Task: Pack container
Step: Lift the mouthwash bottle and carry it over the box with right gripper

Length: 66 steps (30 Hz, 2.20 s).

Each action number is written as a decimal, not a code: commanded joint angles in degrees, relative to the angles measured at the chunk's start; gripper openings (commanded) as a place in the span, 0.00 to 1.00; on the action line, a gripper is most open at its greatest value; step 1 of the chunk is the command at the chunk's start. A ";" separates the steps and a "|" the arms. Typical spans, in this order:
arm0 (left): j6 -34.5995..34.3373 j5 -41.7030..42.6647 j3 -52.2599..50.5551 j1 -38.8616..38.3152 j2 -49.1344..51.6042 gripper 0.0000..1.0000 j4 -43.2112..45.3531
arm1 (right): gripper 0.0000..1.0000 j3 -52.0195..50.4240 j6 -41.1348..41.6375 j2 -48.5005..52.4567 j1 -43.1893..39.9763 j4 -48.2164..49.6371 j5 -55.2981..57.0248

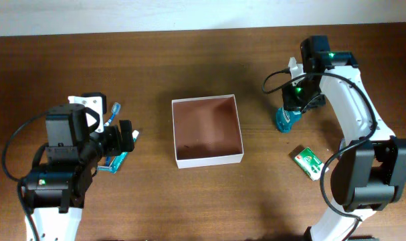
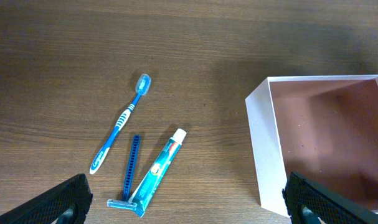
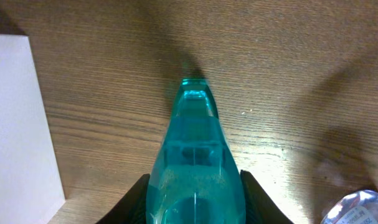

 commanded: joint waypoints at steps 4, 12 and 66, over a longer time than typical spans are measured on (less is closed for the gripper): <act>-0.74 0.44 1.27 0.04 0.13 0.99 -0.04 | 0.24 -0.31 0.20 0.20 -0.04 0.17 -0.37; -0.72 0.42 1.27 0.04 0.13 0.99 -0.04 | 0.14 1.92 0.42 -0.26 -0.02 -1.11 -0.37; -0.74 0.44 1.27 0.04 0.13 0.99 -0.11 | 0.38 21.81 37.70 14.12 38.93 2.84 7.23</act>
